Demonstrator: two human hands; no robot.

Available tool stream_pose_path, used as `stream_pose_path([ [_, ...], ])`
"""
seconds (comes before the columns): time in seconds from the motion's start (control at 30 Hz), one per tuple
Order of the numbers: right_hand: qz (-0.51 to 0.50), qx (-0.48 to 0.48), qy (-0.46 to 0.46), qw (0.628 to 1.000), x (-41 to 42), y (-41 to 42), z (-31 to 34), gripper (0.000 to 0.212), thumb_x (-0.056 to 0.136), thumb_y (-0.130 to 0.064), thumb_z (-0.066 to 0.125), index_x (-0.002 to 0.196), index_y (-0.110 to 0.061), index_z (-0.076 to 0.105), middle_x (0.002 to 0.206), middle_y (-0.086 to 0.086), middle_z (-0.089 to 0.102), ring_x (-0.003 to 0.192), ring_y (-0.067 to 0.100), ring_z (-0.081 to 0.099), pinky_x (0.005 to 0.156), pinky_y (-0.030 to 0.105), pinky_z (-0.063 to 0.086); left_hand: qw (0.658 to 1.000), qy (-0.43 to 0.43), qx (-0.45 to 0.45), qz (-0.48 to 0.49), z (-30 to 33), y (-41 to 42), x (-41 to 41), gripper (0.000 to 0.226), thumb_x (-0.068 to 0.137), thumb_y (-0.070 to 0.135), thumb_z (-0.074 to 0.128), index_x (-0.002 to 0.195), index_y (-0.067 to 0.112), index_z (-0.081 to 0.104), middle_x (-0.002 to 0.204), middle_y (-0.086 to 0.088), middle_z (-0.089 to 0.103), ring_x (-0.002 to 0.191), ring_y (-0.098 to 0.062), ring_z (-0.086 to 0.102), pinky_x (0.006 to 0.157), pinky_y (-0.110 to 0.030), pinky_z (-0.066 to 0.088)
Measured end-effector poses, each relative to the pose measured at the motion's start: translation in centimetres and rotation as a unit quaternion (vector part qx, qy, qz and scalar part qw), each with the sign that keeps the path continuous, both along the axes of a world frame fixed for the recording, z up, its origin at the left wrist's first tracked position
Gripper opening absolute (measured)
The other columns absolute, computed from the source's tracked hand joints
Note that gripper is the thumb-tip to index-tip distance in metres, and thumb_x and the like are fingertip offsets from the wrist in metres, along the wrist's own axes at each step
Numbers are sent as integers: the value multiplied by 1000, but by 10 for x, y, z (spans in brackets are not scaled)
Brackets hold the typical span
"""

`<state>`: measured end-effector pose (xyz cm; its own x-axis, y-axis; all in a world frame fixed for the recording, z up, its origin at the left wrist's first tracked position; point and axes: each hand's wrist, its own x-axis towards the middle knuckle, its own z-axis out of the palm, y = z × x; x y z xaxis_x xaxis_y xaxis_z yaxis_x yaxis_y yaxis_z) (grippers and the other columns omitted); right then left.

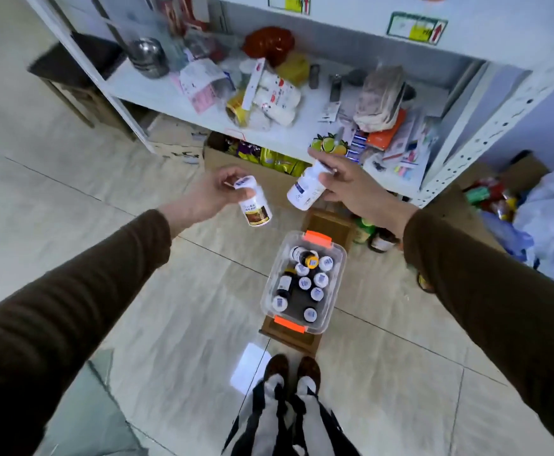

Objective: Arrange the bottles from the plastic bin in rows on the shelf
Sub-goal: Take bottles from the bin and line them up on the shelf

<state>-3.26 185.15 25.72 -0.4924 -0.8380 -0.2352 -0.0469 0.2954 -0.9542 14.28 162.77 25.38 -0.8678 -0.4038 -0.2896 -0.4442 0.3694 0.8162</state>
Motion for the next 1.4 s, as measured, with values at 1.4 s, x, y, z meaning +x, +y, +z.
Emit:
stream_pose_path([
  [1.4, 77, -93, 238, 964, 112, -258, 236, 33, 102, -6, 44, 133, -17, 51, 126, -3, 55, 115, 10, 51, 101, 34, 43, 986, 155, -10, 66, 237, -215, 116, 27, 90, 17, 72, 110, 0, 65, 91, -3, 71, 75, -7, 68, 65, -16, 54],
])
